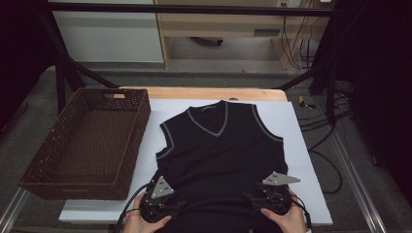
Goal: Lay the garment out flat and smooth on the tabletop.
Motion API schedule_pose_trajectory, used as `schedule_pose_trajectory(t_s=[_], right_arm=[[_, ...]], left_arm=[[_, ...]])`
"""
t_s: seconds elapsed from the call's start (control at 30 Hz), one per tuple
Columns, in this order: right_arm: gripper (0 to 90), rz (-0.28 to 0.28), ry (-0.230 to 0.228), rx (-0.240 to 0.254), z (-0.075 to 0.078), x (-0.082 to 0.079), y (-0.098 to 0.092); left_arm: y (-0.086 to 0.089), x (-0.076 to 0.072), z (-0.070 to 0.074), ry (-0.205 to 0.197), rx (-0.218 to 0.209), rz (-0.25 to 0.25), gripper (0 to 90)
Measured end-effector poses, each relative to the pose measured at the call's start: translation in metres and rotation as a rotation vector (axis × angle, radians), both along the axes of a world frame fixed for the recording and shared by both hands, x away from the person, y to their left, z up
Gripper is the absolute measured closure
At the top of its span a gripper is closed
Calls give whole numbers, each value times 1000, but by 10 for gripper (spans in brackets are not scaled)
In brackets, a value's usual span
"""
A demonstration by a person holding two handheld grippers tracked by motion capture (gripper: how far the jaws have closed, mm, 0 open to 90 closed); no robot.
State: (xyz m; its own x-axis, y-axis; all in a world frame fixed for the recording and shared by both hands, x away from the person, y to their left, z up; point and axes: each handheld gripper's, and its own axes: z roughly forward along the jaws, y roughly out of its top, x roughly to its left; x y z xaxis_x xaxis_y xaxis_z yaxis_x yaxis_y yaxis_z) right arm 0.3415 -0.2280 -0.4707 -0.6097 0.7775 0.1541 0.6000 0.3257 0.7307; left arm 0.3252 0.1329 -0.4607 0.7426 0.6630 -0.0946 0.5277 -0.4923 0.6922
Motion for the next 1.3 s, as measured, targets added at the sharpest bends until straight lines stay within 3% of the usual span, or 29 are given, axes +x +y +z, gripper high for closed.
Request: schedule_pose_trajectory(t_s=[0.2, 0.3, 0.37, 0.5, 0.57, 0.63, 0.7, 0.77, 0.83, 0.9, 0.93, 0.97, 1.03, 1.07, 1.1, 1.2, 1.23, 1.3], right_arm=[[396, 46, -7, 6, 0, -5, 13], [461, 73, 9, -39, -7, -4, 19], [580, 77, -20, -59, -9, -5, 22], [839, 95, -16, -80, -8, -5, 25], [864, 97, 0, -83, -7, -5, 26], [867, 107, 17, -76, -6, -5, 25], [867, 121, 37, -55, -3, -6, 21], [867, 134, 54, -26, 2, -8, 16], [865, 163, 93, -3, 7, -11, 13], [854, 198, 127, 6, 7, -13, 15], [816, 201, 125, 20, 7, -15, 17], [721, 198, 107, 30, 6, -15, 18], [564, 153, 29, 25, 6, -13, 16], [530, 130, 19, 17, 6, -12, 13], [491, 91, -10, 6, 7, -9, 6], [425, -25, -58, -34, 7, -4, -14], [396, -80, -70, -45, 6, -2, -24], [384, -137, -77, -61, 4, 1, -39]], left_arm=[[-6, -3, -5, 7, 24, -4, 546], [-8, -3, -7, 19, 18, -9, 590], [-10, -5, -7, 17, 28, -17, 642], [-17, -9, -4, -17, 83, -42, 785], [-17, -7, -2, -21, 93, -55, 821], [-13, -5, 2, 14, 76, -71, 842], [-4, -6, 11, 72, 16, -97, 848], [4, -11, 23, 97, -27, -130, 850], [8, -16, 32, 112, -25, -152, 849], [10, -18, 36, 98, -17, -161, 847], [10, -18, 37, 66, -9, -146, 841], [12, -15, 37, 36, -1, -120, 826], [14, -5, 33, 11, 17, -58, 734], [18, 3, 29, -29, 41, -6, 647], [21, 9, 25, -44, 53, 36, 574], [32, 26, 13, -39, 63, 121, 476], [35, 28, 10, -38, 73, 140, 448], [40, 31, 3, -25, 81, 160, 421]])
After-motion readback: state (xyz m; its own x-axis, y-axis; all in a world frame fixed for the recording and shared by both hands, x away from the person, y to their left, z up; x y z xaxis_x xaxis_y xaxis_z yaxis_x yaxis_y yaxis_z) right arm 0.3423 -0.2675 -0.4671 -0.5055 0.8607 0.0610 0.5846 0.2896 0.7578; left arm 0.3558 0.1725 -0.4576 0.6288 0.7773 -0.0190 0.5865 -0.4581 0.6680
